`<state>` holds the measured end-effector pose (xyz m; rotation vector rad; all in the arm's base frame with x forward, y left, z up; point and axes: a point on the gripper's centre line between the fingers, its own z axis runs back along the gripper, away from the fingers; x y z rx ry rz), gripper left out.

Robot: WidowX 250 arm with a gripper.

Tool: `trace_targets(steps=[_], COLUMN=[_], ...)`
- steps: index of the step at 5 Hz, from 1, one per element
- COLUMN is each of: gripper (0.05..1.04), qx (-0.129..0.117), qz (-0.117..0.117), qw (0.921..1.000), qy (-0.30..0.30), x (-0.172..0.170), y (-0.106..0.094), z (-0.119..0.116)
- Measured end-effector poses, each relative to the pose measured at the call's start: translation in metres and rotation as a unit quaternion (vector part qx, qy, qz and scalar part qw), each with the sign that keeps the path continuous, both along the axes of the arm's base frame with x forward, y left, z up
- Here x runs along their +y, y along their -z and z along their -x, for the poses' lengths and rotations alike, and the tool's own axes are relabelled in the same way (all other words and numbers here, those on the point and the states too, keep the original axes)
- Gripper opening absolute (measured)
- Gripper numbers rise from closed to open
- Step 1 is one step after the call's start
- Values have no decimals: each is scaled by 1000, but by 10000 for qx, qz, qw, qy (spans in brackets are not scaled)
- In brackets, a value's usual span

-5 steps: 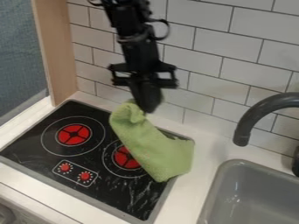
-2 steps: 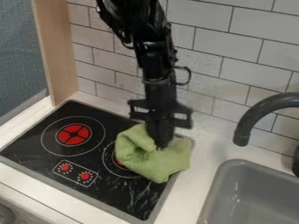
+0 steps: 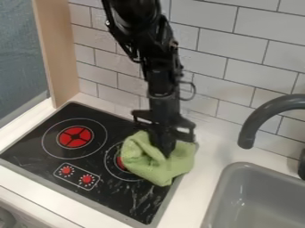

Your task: Fold the cloth from the left side to right side

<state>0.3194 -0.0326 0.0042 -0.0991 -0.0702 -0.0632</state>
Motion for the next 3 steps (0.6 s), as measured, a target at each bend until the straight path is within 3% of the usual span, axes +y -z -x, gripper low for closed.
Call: trace_targets(steps=[1, 2, 3], gripper=[85, 254, 496], qx=[-66, -68, -127], qz=[-50, -18, -14], qw=[9999, 9997, 9993], qy=[-91, -236, -339], x=[2, 1, 2], y=[3, -1, -9], z=[5, 11, 18])
